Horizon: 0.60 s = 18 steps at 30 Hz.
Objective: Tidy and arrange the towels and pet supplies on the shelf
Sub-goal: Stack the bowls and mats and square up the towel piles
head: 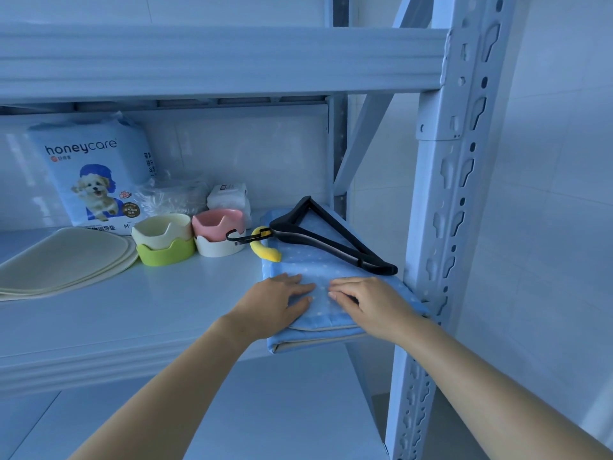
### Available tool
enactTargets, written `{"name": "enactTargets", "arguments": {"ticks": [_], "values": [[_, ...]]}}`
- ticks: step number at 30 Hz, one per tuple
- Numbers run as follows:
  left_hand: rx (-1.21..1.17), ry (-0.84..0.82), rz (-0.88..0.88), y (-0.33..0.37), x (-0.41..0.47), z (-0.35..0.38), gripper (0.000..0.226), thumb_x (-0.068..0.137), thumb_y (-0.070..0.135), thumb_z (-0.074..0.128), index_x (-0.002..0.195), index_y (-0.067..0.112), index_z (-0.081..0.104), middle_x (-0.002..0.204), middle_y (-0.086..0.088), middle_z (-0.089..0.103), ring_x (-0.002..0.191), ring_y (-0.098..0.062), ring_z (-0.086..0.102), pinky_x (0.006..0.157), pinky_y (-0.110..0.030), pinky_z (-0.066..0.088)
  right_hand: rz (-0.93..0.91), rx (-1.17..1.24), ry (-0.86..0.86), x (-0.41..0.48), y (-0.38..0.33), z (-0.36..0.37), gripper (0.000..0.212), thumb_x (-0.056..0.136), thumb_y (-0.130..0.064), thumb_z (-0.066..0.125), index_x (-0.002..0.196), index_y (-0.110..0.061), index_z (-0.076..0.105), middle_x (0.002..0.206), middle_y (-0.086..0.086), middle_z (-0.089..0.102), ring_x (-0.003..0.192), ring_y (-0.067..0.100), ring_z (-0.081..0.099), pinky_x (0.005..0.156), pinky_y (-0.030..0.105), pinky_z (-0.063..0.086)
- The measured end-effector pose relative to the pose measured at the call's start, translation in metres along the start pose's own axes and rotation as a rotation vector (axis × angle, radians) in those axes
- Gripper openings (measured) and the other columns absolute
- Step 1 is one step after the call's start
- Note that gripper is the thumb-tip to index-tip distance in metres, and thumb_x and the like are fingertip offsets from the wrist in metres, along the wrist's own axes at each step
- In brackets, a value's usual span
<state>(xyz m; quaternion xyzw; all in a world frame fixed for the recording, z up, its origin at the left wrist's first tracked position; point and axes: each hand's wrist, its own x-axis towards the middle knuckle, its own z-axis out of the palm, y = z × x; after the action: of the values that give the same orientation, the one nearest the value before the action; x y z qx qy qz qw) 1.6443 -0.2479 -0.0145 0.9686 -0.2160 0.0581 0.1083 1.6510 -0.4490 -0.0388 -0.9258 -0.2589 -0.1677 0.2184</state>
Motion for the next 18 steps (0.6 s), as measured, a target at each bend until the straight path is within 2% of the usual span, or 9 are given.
{"name": "enactTargets", "arguments": {"ticks": [2,3,4,6,8,12,15,18], "values": [[-0.011,-0.004,-0.011,-0.006,0.007,0.002,0.040,0.099,0.038,0.036,0.138,0.036,0.041,0.152,0.008,0.029,0.139,-0.011,0.023,0.108,-0.024,0.023,0.021,0.001,0.008,0.006,0.001,0.001,0.036,0.098,-0.030,0.040,0.072,-0.008,0.052,0.069,-0.002,0.055,0.067,0.009,0.051,0.060,0.028,0.043],[-0.014,-0.005,-0.016,-0.009,0.011,0.004,0.040,0.099,0.038,0.036,0.138,0.036,0.040,0.152,0.008,0.028,0.140,-0.011,0.022,0.108,-0.024,0.022,0.027,0.004,0.011,0.009,0.002,0.001,0.036,0.098,-0.029,0.040,0.070,-0.008,0.048,0.066,-0.002,0.051,0.064,0.010,0.048,0.059,0.028,0.041],[-0.017,-0.005,-0.018,-0.012,0.015,0.004,0.040,0.099,0.038,0.036,0.138,0.037,0.040,0.152,0.008,0.027,0.140,-0.010,0.021,0.109,-0.024,0.021,0.037,0.005,0.005,0.013,0.004,0.002,0.038,0.098,-0.031,0.039,0.070,-0.007,0.049,0.069,-0.001,0.054,0.067,0.012,0.050,0.061,0.032,0.043],[-0.027,-0.008,-0.026,-0.017,0.022,0.006,0.040,0.099,0.038,0.035,0.138,0.037,0.040,0.152,0.008,0.027,0.141,-0.010,0.018,0.111,-0.026,0.020,0.056,0.006,-0.013,0.019,0.007,0.003,0.042,0.097,-0.035,0.037,0.079,-0.004,0.059,0.086,0.004,0.065,0.083,0.018,0.059,0.073,0.039,0.048],[-0.038,-0.006,-0.032,-0.022,0.029,0.007,0.039,0.099,0.038,0.035,0.138,0.038,0.040,0.153,0.009,0.026,0.142,-0.011,0.017,0.113,-0.027,0.019,0.078,0.009,-0.028,0.025,0.010,0.005,0.042,0.097,-0.035,0.038,0.090,-0.002,0.063,0.099,0.009,0.067,0.096,0.023,0.060,0.082,0.043,0.048],[-0.050,-0.007,-0.035,-0.031,0.039,0.009,0.040,0.098,0.038,0.035,0.138,0.038,0.040,0.152,0.010,0.026,0.142,-0.010,0.017,0.113,-0.027,0.019,0.090,0.022,-0.027,0.035,0.014,0.008,0.040,0.097,-0.034,0.040,0.093,-0.002,0.065,0.102,0.010,0.067,0.099,0.023,0.059,0.084,0.043,0.048],[-0.051,0.000,-0.031,-0.034,0.045,0.009,0.039,0.098,0.038,0.036,0.138,0.037,0.040,0.152,0.009,0.027,0.142,-0.010,0.017,0.113,-0.026,0.018,0.078,0.034,-0.005,0.041,0.019,0.011,0.039,0.097,-0.032,0.040,0.079,-0.006,0.061,0.088,0.005,0.066,0.085,0.019,0.060,0.075,0.040,0.049],[-0.063,0.000,-0.034,-0.037,0.049,0.010,0.039,0.098,0.038,0.036,0.137,0.037,0.041,0.152,0.009,0.027,0.142,-0.010,0.017,0.114,-0.026,0.019,0.035,0.050,0.040,0.045,0.021,0.012,0.038,0.097,-0.029,0.040,0.064,-0.012,0.045,0.068,0.000,0.053,0.064,0.015,0.049,0.060,0.037,0.044]]}}
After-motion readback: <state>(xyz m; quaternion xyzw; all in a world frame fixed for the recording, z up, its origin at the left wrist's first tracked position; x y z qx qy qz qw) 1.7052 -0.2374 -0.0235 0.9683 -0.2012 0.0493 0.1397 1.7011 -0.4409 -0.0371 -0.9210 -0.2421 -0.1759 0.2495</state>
